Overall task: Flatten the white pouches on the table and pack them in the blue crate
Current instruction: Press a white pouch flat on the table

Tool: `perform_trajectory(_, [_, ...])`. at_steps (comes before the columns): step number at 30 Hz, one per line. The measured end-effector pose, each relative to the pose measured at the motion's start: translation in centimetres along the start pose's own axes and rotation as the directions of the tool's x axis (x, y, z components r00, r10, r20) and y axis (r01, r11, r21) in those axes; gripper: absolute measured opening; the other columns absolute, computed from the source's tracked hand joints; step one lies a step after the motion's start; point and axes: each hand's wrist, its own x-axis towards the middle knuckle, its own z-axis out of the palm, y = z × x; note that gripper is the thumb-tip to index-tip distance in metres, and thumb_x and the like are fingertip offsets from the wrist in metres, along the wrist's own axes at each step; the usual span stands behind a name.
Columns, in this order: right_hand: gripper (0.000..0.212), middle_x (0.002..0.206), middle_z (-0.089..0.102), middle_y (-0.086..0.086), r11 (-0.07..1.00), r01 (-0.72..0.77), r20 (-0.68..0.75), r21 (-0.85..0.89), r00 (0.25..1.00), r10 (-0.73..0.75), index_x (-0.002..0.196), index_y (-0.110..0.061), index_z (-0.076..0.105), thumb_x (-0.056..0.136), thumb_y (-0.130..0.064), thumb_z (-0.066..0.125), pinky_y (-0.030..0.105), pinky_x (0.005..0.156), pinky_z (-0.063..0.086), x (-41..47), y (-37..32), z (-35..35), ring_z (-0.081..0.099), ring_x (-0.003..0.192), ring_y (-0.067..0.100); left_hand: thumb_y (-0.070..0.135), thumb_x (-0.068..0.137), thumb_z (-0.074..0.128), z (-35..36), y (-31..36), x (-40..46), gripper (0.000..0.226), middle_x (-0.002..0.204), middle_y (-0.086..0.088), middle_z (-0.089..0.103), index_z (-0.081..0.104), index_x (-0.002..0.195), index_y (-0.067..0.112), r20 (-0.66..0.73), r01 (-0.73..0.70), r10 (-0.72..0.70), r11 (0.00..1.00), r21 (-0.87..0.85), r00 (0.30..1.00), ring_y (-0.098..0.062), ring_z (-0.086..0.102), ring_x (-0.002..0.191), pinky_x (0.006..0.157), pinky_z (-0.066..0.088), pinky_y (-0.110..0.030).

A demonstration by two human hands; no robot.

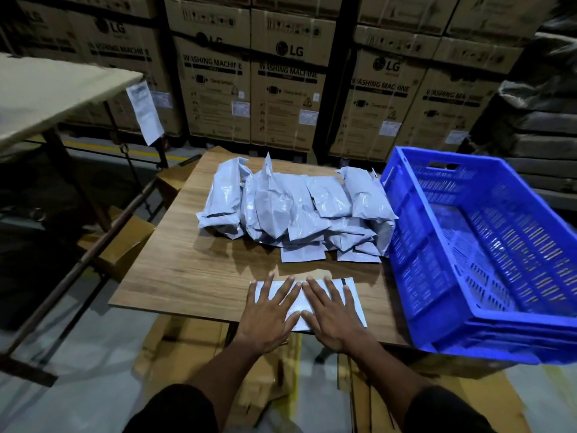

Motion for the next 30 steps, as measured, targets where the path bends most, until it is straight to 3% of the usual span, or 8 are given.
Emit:
perform_trajectory(6, [0.068, 0.162, -0.021, -0.020, 1.000, -0.023, 0.047, -0.003, 0.999, 0.023, 0.156, -0.039, -0.013, 0.099, -0.066, 0.014, 0.066, 0.116, -0.006, 0.0, 0.4, 0.0, -0.026, 0.149, 0.027, 0.063, 0.101, 0.028, -0.1, -1.1, 0.3, 0.064, 0.166, 0.015, 0.025, 0.029, 0.158, 0.036, 0.016, -0.046, 0.046, 0.999, -0.002, 0.999, -0.040, 0.026, 0.151, 0.105, 0.030, -0.074])
perform_trajectory(9, [0.075, 0.165, -0.017, -0.014, 0.999, 0.024, 0.042, 0.047, 0.999, -0.026, 0.159, -0.035, 0.000, 0.097, -0.069, 0.024, 0.064, 0.116, -0.006, -0.6, 0.6, -0.7, -0.025, 0.149, 0.026, 0.066, 0.100, 0.021, -0.4, -1.8, 0.7, 0.065, 0.168, 0.021, 0.008, 0.014, 0.160, 0.041, 0.030, -0.070, 0.071, 0.997, -0.024, 0.997, -0.036, 0.007, 0.155, 0.109, 0.017, -0.077])
perform_trajectory(13, [0.055, 0.162, 0.027, 0.001, 0.990, 0.140, -0.117, -0.033, 0.983, -0.143, 0.135, -0.027, 0.049, 0.097, -0.063, 0.033, 0.065, 0.114, 0.024, -2.2, 1.5, -0.8, 0.016, 0.151, 0.034, 0.067, 0.098, 0.014, -1.0, -1.8, 1.0, 0.067, 0.166, 0.025, -0.009, 0.001, 0.160, 0.043, 0.060, -0.072, 0.075, 0.996, -0.044, 0.995, -0.032, -0.012, 0.155, 0.113, 0.003, -0.074])
perform_trajectory(18, [0.013, 0.149, 0.047, 0.006, 0.983, 0.160, -0.187, -0.095, 0.967, -0.175, 0.101, -0.028, 0.058, 0.096, -0.040, 0.056, 0.064, 0.108, 0.036, -2.1, 0.9, -0.2, 0.031, 0.146, 0.036, 0.071, 0.096, 0.000, -1.4, -2.0, 0.8, 0.070, 0.166, 0.024, -0.011, 0.000, 0.160, 0.041, 0.088, -0.100, 0.104, 0.994, -0.047, 0.991, -0.032, -0.014, 0.155, 0.113, 0.002, -0.074])
perform_trajectory(20, [0.011, 0.142, 0.054, 0.007, 0.977, 0.168, -0.216, -0.130, 0.957, -0.193, 0.095, -0.026, 0.062, 0.089, -0.032, 0.068, 0.064, 0.103, 0.041, -2.0, 0.7, -0.1, 0.040, 0.141, 0.036, 0.071, 0.097, -0.002, -2.0, -1.6, 0.5, 0.074, 0.169, 0.017, 0.001, 0.011, 0.161, 0.036, 0.085, -0.085, 0.087, 0.996, -0.026, 0.993, -0.033, -0.002, 0.156, 0.111, 0.012, -0.076])
perform_trajectory(25, [0.030, 0.128, 0.060, 0.007, 0.992, 0.124, -0.293, -0.012, 0.948, -0.122, 0.102, -0.016, 0.061, 0.096, -0.032, 0.036, 0.051, 0.097, 0.049, -1.4, 0.1, -1.6, 0.054, 0.125, 0.031, 0.071, 0.095, 0.038, -1.7, -0.4, -0.9, 0.078, 0.163, -0.005, 0.035, 0.043, 0.151, 0.016, 0.035, -0.075, 0.074, 0.997, 0.031, 0.997, -0.033, 0.029, 0.150, 0.111, 0.023, -0.068])
perform_trajectory(28, [0.034, 0.139, 0.052, 0.006, 0.983, 0.181, -0.258, -0.043, 0.948, -0.186, 0.112, -0.017, 0.055, 0.099, -0.033, 0.028, 0.053, 0.106, 0.041, -1.7, 0.1, -2.6, 0.052, 0.127, 0.028, 0.041, 0.074, 0.079, -2.0, -0.5, -0.9, 0.069, 0.144, -0.006, 0.058, 0.059, 0.137, 0.022, 0.037, -0.089, 0.087, 0.993, 0.075, 0.996, -0.030, 0.055, 0.131, 0.104, 0.036, -0.068])
perform_trajectory(30, [0.031, 0.148, 0.048, 0.002, 0.953, 0.262, -0.286, -0.154, 0.911, -0.297, 0.119, -0.020, 0.054, 0.096, -0.028, 0.034, 0.061, 0.111, 0.034, -2.4, 0.2, -3.2, 0.043, 0.139, 0.031, 0.022, 0.063, 0.087, -2.4, -0.8, -0.3, 0.076, 0.136, -0.005, 0.064, 0.061, 0.134, 0.028, 0.063, -0.026, 0.024, 0.999, 0.042, 0.998, -0.028, 0.062, 0.122, 0.096, 0.041, -0.069])
